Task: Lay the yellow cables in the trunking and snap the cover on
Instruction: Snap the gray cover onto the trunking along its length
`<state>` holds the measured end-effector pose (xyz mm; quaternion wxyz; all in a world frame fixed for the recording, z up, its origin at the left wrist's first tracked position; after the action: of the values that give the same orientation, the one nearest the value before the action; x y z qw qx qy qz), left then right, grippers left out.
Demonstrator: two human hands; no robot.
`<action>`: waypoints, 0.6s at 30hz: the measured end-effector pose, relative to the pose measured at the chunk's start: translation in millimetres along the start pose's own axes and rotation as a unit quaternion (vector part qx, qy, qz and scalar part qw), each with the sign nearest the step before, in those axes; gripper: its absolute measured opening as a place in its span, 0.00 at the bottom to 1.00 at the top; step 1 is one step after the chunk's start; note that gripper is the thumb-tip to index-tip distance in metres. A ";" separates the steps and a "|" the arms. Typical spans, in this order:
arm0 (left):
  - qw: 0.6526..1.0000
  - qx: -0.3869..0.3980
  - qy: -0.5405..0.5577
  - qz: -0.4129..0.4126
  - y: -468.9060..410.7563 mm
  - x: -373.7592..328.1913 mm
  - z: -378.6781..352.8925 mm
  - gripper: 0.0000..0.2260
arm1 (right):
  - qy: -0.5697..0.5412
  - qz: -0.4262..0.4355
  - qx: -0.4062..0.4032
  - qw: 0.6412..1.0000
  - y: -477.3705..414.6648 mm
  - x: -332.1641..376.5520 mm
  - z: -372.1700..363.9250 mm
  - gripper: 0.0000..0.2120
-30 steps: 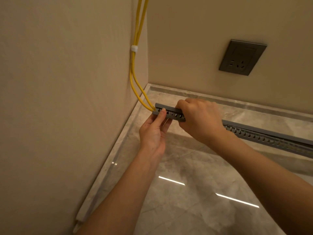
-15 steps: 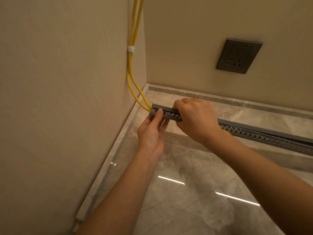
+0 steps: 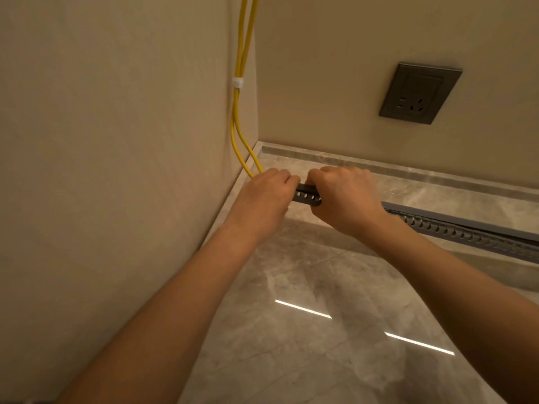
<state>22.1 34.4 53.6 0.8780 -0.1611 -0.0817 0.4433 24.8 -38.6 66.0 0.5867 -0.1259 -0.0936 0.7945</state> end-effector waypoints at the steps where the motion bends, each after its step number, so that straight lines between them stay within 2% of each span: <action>1: 0.999 0.018 -0.043 -0.013 -5.7 -1.2 -2.2 0.13 | 0.001 -0.002 0.004 1.000 0.2 -0.3 -1.2 0.06; 4: 0.988 0.066 -0.124 -0.065 -15.2 -6.9 -9.7 0.07 | -0.002 -0.009 0.017 1.000 -0.5 -2.2 -4.0 0.06; 8: 0.975 0.095 -0.164 -0.118 -17.8 -12.1 -13.8 0.07 | -0.008 -0.008 0.028 1.000 -2.0 -2.0 -5.9 0.07; 18: 0.971 0.121 -0.164 -0.124 -15.1 -12.4 -21.0 0.07 | -0.023 0.007 0.065 0.998 -4.4 -0.2 -17.3 0.09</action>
<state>32.1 11.6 39.3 0.9135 0.0327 -0.1897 0.3584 34.3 -37.4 50.9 0.5858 -0.0702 -0.0542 0.8056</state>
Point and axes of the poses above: each hand's wrist, its own y-axis away from the middle knuckle, its own z-axis out of the back of the hand, x = y × z, the point moved 9 cm from there along -y, towards the middle knuckle
